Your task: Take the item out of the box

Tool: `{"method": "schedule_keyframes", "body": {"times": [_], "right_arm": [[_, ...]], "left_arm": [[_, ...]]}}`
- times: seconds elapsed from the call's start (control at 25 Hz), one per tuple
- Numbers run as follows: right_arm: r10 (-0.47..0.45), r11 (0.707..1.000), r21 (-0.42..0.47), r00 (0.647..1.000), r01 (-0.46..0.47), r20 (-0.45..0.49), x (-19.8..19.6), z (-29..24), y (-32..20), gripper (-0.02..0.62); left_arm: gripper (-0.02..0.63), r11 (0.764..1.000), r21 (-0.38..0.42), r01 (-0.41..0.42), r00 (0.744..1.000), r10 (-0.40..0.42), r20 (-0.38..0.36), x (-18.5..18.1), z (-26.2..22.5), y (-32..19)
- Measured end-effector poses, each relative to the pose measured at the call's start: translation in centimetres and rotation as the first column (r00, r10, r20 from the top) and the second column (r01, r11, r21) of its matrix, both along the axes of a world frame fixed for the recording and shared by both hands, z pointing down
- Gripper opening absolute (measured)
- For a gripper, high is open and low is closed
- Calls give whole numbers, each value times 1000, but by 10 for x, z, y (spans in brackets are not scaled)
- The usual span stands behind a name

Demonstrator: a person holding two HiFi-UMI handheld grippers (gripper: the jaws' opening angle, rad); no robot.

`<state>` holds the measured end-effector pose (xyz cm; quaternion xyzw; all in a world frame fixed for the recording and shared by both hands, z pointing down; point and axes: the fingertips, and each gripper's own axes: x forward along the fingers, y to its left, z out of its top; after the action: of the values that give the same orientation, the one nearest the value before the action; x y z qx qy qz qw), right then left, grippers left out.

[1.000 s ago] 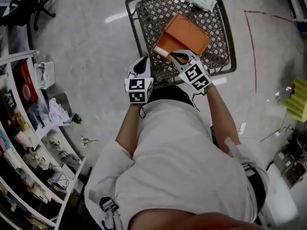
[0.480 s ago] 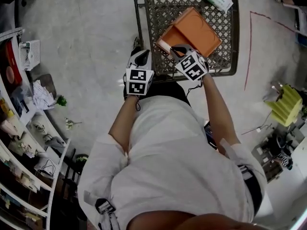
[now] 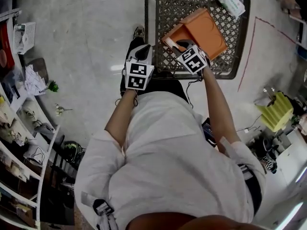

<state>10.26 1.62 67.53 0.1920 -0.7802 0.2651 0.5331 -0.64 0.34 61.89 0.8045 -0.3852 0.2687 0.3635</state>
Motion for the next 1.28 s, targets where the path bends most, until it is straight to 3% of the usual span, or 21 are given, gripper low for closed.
{"method": "schedule_keyframes", "body": {"times": [0.32,0.76,1.28], "right_arm": [[11,992,-125,1000,-12,-14,-2,25,5,108],[40,963,-268,999,-38,2,0,40,1,152],[32,933,-360,999,-23,19,-3,45,1,141]], "left_arm": [[9,999,-25,23,1000,-23,1,-13,7,-7],[9,998,-70,-6,1000,7,13,-18,21,-15],[9,994,-101,-38,999,38,-4,-7,32,-9]]}}
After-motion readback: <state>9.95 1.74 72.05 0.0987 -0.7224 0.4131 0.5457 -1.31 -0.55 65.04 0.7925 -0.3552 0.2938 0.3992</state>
